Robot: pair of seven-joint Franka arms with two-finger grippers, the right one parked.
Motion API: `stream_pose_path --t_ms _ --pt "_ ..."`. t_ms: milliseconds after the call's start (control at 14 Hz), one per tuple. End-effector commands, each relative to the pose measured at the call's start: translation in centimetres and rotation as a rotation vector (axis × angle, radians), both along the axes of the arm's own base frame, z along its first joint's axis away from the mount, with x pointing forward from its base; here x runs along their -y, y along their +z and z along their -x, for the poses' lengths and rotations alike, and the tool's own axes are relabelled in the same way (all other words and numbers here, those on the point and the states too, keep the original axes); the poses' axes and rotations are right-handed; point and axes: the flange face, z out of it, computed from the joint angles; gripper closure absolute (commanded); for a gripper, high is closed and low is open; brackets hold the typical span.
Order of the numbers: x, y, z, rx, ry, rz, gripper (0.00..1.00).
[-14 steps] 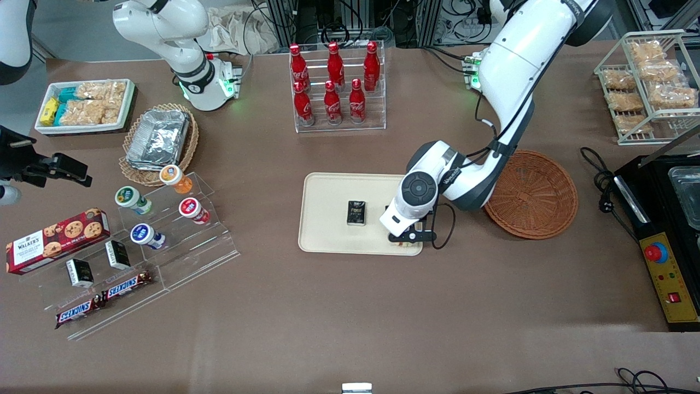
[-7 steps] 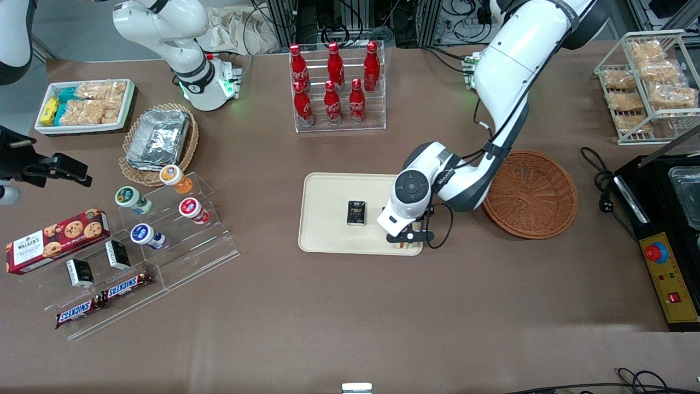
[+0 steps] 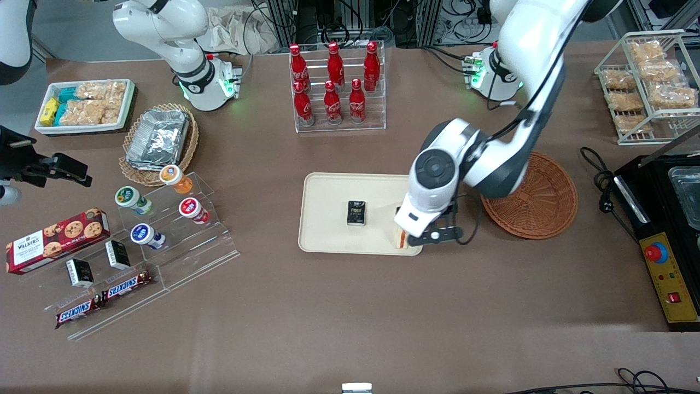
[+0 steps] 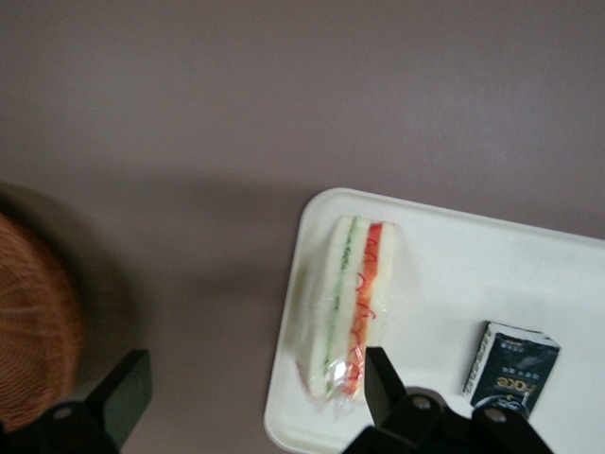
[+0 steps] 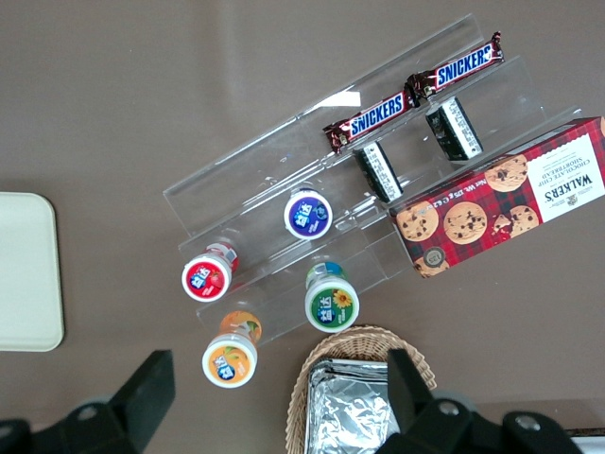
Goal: Place sandwich from basket to tray
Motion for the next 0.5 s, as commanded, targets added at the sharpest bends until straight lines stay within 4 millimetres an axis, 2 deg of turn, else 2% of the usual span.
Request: stream_pose_path --t_ms 0,143,214,286,429 --pt "-3.4 7.3 -0.4 0.036 0.092 0.015 0.0" --pt "-9.1 13.3 -0.9 0.066 0.187 0.061 0.0" --pt "-10.5 15.6 -0.3 0.07 0.197 0.076 0.0" --pt "-12.1 17.7 0.2 0.076 0.168 0.083 0.0" --pt "-17.3 21.0 0.7 0.08 0.132 0.111 0.0"
